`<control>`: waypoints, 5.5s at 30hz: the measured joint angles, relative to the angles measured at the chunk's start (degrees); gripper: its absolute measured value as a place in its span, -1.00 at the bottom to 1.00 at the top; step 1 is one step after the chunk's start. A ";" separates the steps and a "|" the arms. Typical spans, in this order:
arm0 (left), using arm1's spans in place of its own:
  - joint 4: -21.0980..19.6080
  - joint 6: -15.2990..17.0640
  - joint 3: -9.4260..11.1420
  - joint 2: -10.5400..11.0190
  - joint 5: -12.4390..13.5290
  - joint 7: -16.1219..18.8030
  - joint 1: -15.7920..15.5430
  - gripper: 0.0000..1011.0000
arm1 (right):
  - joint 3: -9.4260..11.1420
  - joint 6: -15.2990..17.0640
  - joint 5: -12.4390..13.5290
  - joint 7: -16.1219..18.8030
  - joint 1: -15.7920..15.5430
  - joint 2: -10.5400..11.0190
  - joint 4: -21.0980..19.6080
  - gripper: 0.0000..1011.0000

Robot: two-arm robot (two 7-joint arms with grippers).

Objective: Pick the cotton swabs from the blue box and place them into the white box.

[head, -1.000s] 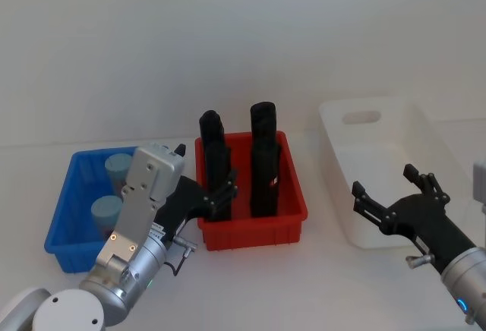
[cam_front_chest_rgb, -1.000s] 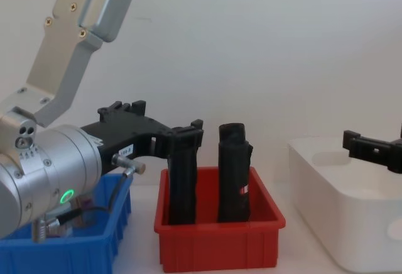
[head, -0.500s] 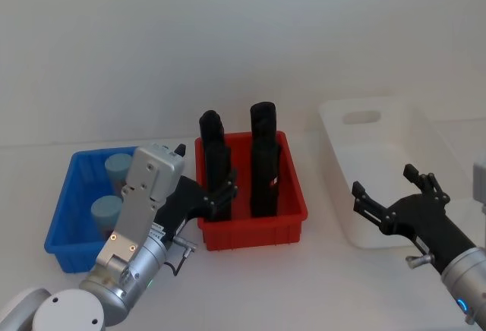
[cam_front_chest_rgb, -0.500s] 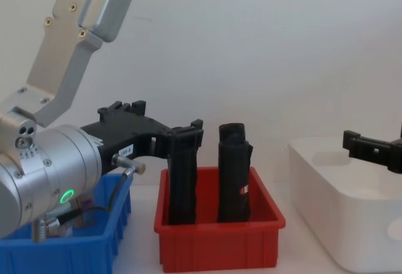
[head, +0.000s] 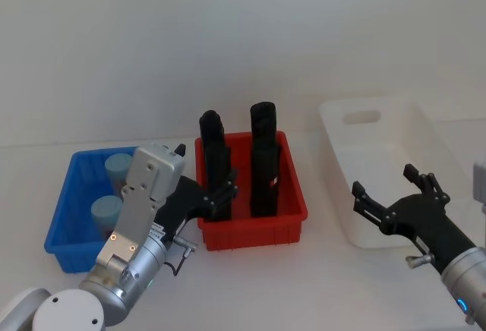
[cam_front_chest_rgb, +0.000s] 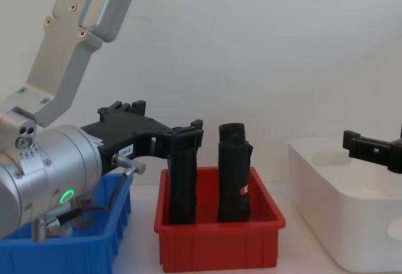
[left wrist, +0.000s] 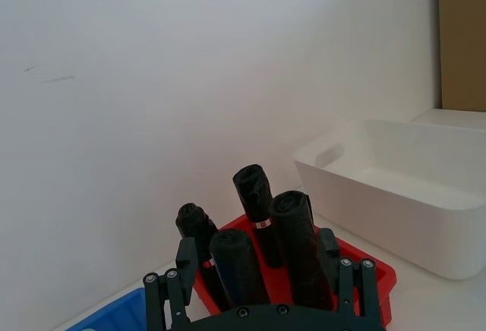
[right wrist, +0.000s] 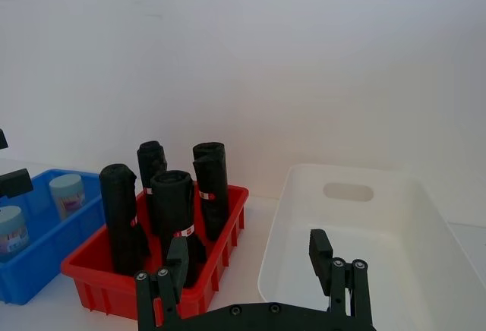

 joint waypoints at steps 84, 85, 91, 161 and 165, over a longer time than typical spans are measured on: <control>7.70 4.87 -5.66 1.46 -7.84 0.55 -2.63 0.99 | 0.00 0.00 0.00 0.00 0.00 0.00 0.00 0.98; 8.29 5.15 -5.94 1.50 -8.10 0.39 -2.89 0.99 | 0.00 0.00 0.00 0.00 0.00 0.00 0.00 0.98; 10.80 6.19 -7.01 1.64 -9.03 -0.41 -3.97 0.99 | 0.00 0.00 0.00 0.00 0.00 0.00 0.00 0.98; 25.74 7.89 -11.02 0.96 -15.71 -7.84 -7.59 0.32 | 0.00 0.00 0.00 0.00 0.00 0.00 0.00 0.98; 24.50 7.87 -11.13 1.16 -15.89 -7.88 -7.07 0.32 | 0.00 0.00 0.00 0.00 0.00 0.00 0.00 0.98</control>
